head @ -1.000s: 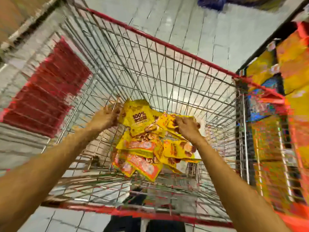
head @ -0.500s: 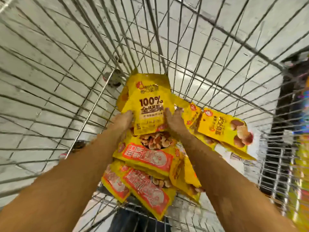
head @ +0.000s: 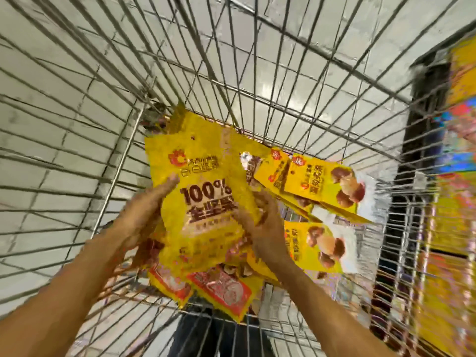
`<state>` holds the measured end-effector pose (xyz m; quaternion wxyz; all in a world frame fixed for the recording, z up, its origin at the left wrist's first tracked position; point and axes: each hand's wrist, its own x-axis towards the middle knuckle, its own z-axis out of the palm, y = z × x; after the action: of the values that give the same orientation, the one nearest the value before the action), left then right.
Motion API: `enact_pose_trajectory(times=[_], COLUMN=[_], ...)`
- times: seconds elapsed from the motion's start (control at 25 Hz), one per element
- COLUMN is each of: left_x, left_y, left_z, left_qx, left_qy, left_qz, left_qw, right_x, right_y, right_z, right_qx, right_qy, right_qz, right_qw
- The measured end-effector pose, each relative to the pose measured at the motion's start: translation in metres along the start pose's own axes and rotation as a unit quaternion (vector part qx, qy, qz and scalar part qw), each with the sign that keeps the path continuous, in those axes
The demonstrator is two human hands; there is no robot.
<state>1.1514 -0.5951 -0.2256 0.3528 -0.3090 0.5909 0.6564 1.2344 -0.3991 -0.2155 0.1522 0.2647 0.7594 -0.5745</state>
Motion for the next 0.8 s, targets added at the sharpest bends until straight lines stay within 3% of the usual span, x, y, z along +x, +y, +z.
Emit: enact_pose_trajectory(times=[0.08, 0.16, 0.24, 0.32, 0.4, 0.52, 0.64, 0.72, 0.8], left_x=[-0.012, -0.01, -0.004, 0.002, 0.01, 0.014, 0.012, 0.005, -0.003], left_y=[-0.006, -0.014, -0.021, -0.026, -0.027, -0.028, -0.027, -0.026, -0.023], left_z=[0.001, 0.005, 0.013, 0.018, 0.018, 0.012, 0.007, 0.009, 0.015], left_qx=[0.026, 0.113, 0.124, 0.1, 0.07, 0.074, 0.064, 0.049, 0.054], left_qy=[0.031, 0.135, 0.187, 0.166, 0.123, 0.078, 0.07, 0.065, 0.067], left_qz=[0.039, 0.06, 0.069, 0.088, 0.087, 0.093, 0.098, 0.097, 0.098], left_qw=[0.998, 0.982, 0.972, 0.977, 0.986, 0.99, 0.991, 0.992, 0.991], right_x=[-0.013, -0.002, 0.051, 0.109, 0.136, 0.129, 0.109, 0.1, 0.093], right_y=[0.006, 0.007, 0.013, 0.018, 0.037, 0.072, 0.088, 0.082, 0.066], right_z=[-0.027, -0.066, -0.109, -0.144, -0.152, -0.145, -0.14, -0.134, -0.132], right_qx=[-0.057, -0.175, -0.286, -0.386, -0.512, -0.578, -0.689, -0.707, -0.703], right_qy=[-0.048, -0.104, 0.019, 0.084, 0.044, 0.02, -0.002, -0.008, -0.025], right_qz=[-0.041, -0.057, -0.068, -0.056, -0.029, -0.037, -0.052, -0.089, -0.1], right_qw=[0.996, 0.977, 0.956, 0.917, 0.858, 0.815, 0.723, 0.701, 0.704])
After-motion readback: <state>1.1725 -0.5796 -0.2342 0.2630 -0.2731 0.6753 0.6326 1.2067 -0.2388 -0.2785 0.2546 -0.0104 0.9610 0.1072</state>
